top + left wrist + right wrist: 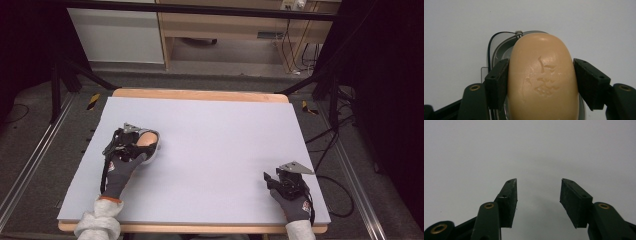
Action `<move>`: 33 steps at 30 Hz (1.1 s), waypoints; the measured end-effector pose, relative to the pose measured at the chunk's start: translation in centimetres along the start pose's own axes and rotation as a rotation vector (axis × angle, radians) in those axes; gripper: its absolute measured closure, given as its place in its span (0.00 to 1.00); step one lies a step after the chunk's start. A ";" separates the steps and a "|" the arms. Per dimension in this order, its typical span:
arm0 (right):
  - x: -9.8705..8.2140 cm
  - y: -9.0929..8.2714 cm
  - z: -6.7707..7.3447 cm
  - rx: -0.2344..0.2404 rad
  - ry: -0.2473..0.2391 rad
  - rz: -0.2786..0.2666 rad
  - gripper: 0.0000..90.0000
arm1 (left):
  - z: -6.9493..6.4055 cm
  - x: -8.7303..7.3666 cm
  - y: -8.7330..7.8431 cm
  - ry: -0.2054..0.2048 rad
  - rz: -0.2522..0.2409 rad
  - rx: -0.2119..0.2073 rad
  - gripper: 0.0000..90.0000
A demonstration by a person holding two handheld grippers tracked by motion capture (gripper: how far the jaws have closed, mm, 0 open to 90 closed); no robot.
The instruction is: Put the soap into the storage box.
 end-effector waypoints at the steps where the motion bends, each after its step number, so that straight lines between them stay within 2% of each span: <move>1: 0.0 0.0 0.0 0.000 0.000 -0.001 0.53 | 0.0 0.0 0.0 -0.004 -0.001 0.001 0.35; 4: 0.0 0.0 0.0 0.002 -0.001 -0.002 0.53 | 0.0 0.0 0.0 -0.001 0.000 0.004 0.35; 5: 0.0 0.0 0.0 0.003 -0.001 -0.001 0.53 | 0.1 0.0 0.0 0.004 -0.007 0.027 0.35; 8: 0.0 0.0 0.0 0.001 0.001 -0.002 0.53 | 0.2 0.0 -0.1 0.004 -0.007 0.017 0.34; 10: 0.0 0.0 0.0 0.002 -0.001 -0.002 0.53 | 0.3 0.1 -0.3 0.007 -0.016 0.029 0.33; 16: 0.0 0.0 0.0 0.000 0.001 -0.002 0.53 | 0.3 0.2 -0.9 -0.006 -0.033 -0.004 0.33; 21: 0.0 0.0 0.0 -0.001 0.002 -0.001 0.53 | -0.4 0.3 -1.8 0.010 -0.059 -0.030 0.33; 26: 0.0 0.0 0.1 -0.002 0.016 -0.005 0.52 | -1.3 0.1 -2.9 0.018 -0.089 -0.079 0.33; 30: -0.1 0.0 -0.2 -0.005 0.006 -0.008 0.51 | -1.8 -0.4 -3.8 0.022 -0.106 -0.109 0.32; 33: -0.1 0.0 -0.1 -0.003 0.017 -0.006 0.49 | -2.1 -1.1 -4.3 0.036 -0.110 -0.123 0.31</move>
Point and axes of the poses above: each handheld gripper's, and its own axes: y roughly forward along the jaws, x roughly out of its top, z roughly to its left, the point moved 5 cm from there along y, roughly forward along the jaws, and after that the axes turned 12 degrees about x, right-handed, at the moved point
